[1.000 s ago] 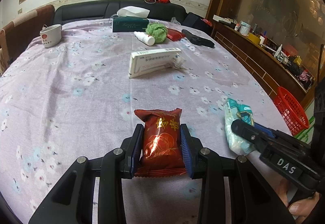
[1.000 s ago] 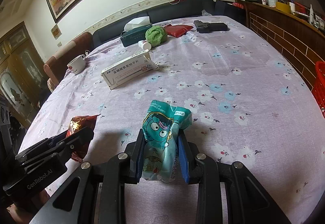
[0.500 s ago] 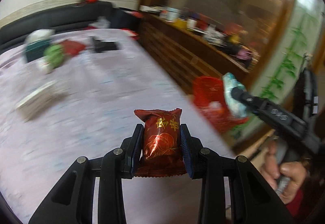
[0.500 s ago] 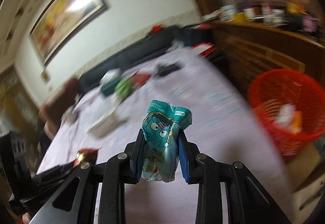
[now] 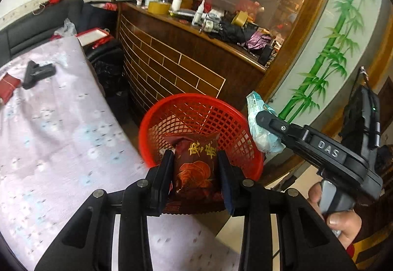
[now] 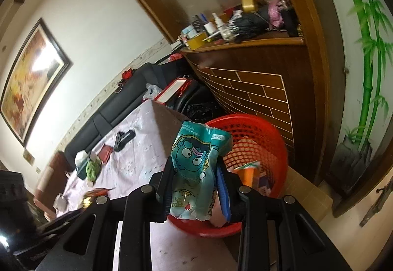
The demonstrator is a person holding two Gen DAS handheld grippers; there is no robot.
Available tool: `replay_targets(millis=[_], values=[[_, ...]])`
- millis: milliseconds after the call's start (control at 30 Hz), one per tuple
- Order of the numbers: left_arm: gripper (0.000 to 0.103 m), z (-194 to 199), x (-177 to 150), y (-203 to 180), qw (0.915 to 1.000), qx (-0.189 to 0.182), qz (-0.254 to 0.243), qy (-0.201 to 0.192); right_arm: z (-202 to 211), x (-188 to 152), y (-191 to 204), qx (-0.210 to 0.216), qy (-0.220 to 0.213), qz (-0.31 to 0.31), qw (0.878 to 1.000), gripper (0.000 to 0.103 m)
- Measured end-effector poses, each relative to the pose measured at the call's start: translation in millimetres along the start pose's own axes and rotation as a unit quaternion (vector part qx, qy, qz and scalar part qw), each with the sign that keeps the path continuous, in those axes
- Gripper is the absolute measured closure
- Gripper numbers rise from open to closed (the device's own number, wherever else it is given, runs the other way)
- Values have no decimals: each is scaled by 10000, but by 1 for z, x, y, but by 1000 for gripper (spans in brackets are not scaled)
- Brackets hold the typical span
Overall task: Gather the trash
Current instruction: 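Carry the wrapper and pack over the red basket and open both tools, then swing both open tools back over the table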
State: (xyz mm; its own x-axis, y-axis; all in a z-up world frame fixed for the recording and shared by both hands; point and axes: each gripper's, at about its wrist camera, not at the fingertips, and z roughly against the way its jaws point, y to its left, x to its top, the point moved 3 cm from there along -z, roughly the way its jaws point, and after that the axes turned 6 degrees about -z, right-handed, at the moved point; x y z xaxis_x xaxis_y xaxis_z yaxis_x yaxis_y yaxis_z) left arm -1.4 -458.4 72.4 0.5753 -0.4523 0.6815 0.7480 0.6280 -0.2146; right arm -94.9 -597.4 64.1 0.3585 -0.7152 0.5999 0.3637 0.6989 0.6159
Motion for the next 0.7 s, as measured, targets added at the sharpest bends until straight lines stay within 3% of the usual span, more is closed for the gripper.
replay_targets(millis=[133,167,200,233,300,367,533,700], values=[[67,-26,6,-3,10000,8,-35,87,-9,15,-19,49,61,-200,9998,68],[59,-30,7,-3,9999,19,-40,114,-14,18,-21,80,109,-230,9996,67],[43,-34,7,-2,9999,31,-27,146,-18,19,-23,114,158,-252,9995,67],[38,-37,8,0,9998,64,35,158,-22,21,-26,143,204,-286,9993,66],[37,-36,9,3,9999,33,119,114,-28,23,-32,175,266,-326,9990,61],[37,-30,9,6,9998,-28,161,111,-33,25,-38,234,340,-401,9983,48],[37,1,3,16,9998,83,78,-142,-30,26,-45,289,293,-488,9980,48],[36,40,-19,49,9983,523,31,-258,-19,19,-36,350,215,-410,9983,48]])
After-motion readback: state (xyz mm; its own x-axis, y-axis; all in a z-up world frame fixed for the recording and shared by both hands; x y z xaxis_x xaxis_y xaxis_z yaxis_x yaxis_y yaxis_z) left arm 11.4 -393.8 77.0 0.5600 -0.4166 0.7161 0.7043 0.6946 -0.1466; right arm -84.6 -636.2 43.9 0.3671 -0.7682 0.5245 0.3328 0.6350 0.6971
